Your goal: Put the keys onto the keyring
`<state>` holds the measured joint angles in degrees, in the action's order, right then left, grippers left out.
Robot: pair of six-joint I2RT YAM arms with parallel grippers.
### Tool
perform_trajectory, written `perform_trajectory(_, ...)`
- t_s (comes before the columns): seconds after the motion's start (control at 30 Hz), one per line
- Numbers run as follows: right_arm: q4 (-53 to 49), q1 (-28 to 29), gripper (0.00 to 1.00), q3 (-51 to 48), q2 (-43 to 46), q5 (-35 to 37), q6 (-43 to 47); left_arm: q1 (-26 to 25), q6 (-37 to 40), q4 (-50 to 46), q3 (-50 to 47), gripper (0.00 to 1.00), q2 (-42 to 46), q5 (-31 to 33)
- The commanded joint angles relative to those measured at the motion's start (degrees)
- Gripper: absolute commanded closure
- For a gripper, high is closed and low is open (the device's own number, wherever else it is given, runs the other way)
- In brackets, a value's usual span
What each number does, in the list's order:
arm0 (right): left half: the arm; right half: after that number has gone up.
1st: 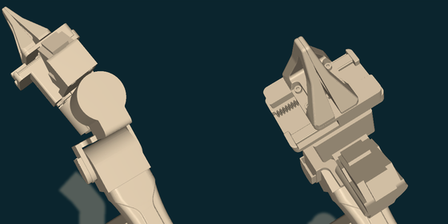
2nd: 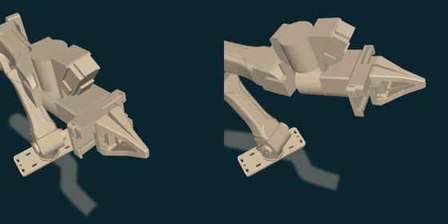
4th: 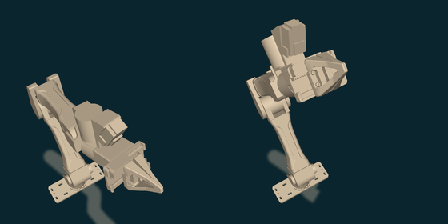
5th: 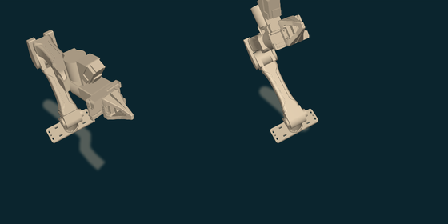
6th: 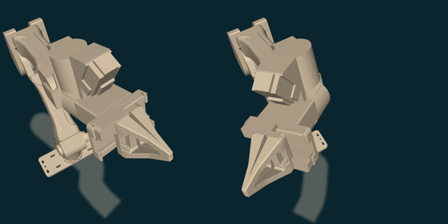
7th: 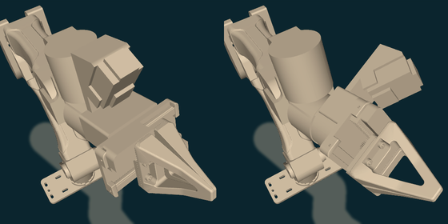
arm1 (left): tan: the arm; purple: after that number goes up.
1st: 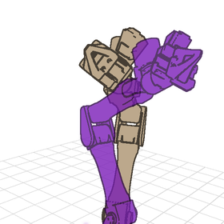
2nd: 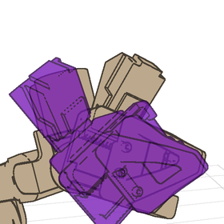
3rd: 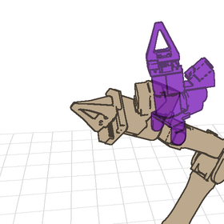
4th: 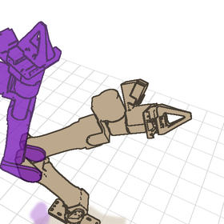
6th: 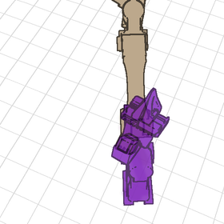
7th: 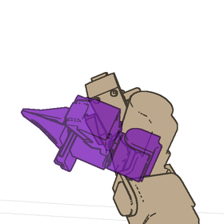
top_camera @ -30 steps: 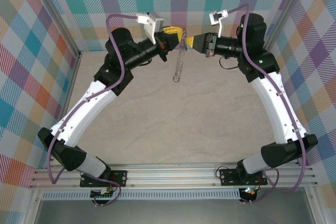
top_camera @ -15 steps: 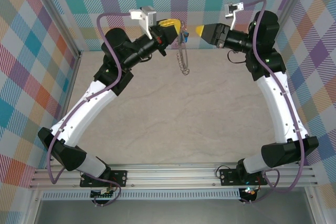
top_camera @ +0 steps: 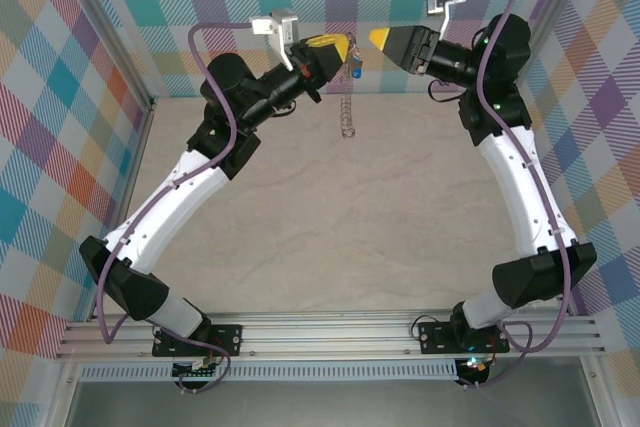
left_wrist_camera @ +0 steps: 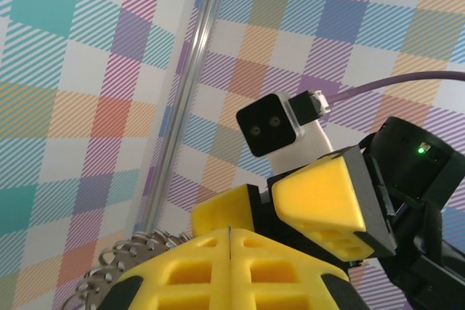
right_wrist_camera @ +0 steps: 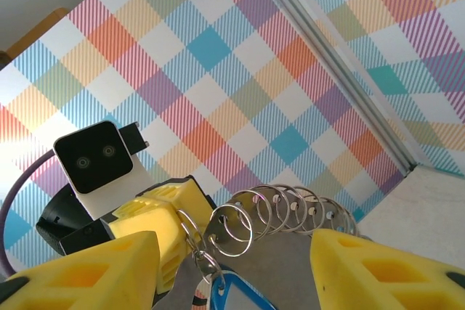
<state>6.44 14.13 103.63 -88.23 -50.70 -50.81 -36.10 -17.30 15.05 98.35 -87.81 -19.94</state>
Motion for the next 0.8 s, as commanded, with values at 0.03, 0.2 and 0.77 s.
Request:
perform_trajectory(0.03,4.81,1.20,0.43,1.98,-0.58,-2.41,-2.28,0.24,-2.71,6.16,-0.11,1.00,-0.12,-0.19)
perform_trajectory(0.2,5.24,2.20,0.46,1.61,-1.11,-2.48,-2.36,0.25,-3.56,6.70,-0.25,1.00,-0.46,-0.08)
perform_trajectory(0.77,4.19,3.53,0.68,3.20,-2.22,-3.81,-2.03,0.28,-4.64,7.96,-0.44,1.00,-1.39,0.61)
